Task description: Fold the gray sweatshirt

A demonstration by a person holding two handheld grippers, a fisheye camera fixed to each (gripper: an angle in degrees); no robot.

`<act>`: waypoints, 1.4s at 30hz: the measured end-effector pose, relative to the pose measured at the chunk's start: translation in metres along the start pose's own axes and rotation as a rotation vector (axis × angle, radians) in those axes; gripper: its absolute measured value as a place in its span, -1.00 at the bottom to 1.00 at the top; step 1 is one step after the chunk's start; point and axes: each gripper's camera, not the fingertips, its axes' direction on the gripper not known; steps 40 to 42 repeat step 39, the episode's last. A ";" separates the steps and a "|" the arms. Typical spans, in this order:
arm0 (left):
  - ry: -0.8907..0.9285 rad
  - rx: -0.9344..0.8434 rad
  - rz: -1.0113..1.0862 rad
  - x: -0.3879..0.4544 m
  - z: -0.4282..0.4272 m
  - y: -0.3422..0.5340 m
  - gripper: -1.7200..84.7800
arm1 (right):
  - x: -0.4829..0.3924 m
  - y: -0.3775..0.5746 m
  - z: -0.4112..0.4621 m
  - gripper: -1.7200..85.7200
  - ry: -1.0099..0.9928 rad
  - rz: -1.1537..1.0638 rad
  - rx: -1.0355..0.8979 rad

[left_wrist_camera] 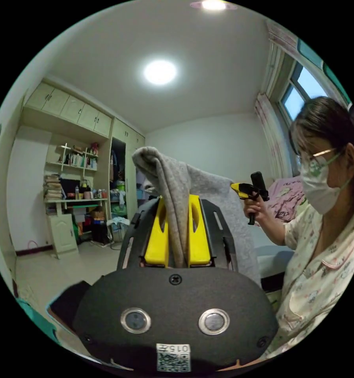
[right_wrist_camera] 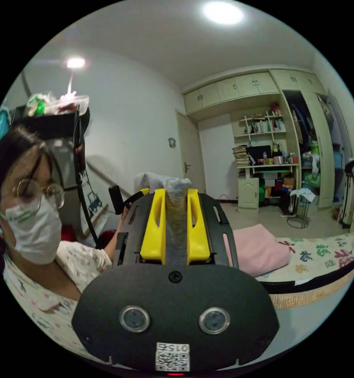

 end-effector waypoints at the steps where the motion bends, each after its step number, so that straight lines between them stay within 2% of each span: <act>1: 0.001 -0.016 0.010 -0.003 0.009 -0.012 -0.77 | 0.023 -0.008 0.009 -0.77 -0.002 0.025 0.019; 4: 0.002 -0.113 0.049 -0.020 0.068 -0.069 -0.77 | 0.081 -0.026 0.034 -0.77 0.048 0.084 0.069; 8: -0.074 -0.296 0.147 -0.042 0.206 -0.116 -0.76 | 0.186 -0.048 0.086 -0.77 0.269 0.234 0.078; 10: -0.167 -0.377 0.115 -0.057 0.283 -0.111 -0.70 | 0.255 -0.046 0.118 -0.76 0.386 0.401 0.056; 12: -0.429 -0.557 0.056 -0.067 0.370 -0.078 -0.68 | 0.328 -0.039 0.156 -0.77 0.569 0.505 -0.065; 14: -0.554 -0.611 0.034 -0.063 0.403 -0.044 -0.70 | 0.405 -0.020 0.182 -0.87 0.836 0.624 -0.227; 15: -0.507 -0.622 0.030 -0.055 0.412 -0.022 -0.71 | 0.418 -0.016 0.183 -0.88 0.853 0.650 -0.249; 20: -0.114 -0.645 -0.139 -0.017 0.409 0.060 -0.78 | 0.464 0.002 0.189 -0.94 0.479 0.513 -0.160; 24: -0.050 -0.593 -0.242 0.004 0.391 0.099 -0.87 | 0.468 -0.008 0.239 -0.96 0.485 0.371 -0.256; 27: -0.028 -0.582 -0.276 0.007 0.378 0.109 -0.89 | 0.455 -0.016 0.300 -0.97 0.522 0.182 -0.415; 29: -0.047 -0.598 -0.270 0.013 0.374 0.114 -0.90 | 0.441 -0.017 0.343 -0.97 0.547 0.043 -0.484; 31: -0.076 -0.602 -0.274 0.021 0.369 0.120 -0.89 | 0.432 -0.009 0.369 -0.98 0.533 -0.005 -0.503; 33: -0.097 -0.538 -0.333 0.023 0.348 0.126 -0.84 | 0.425 0.013 0.403 -0.98 0.445 -0.064 -0.621; 35: -0.155 -0.430 -0.411 0.015 0.316 0.135 -0.77 | 0.425 0.061 0.445 -0.98 0.489 -0.181 -0.831; 37: -0.310 -0.335 -0.526 -0.002 0.276 0.152 -0.74 | 0.428 0.073 0.437 -0.98 0.525 -0.217 -0.758; 39: -0.566 -0.292 -0.701 -0.037 0.224 0.182 -0.67 | 0.443 0.071 0.429 -0.98 0.493 -0.150 -0.758; 42: -0.566 -0.292 -0.701 -0.037 0.224 0.182 -0.67 | 0.443 0.071 0.429 -0.98 0.493 -0.150 -0.758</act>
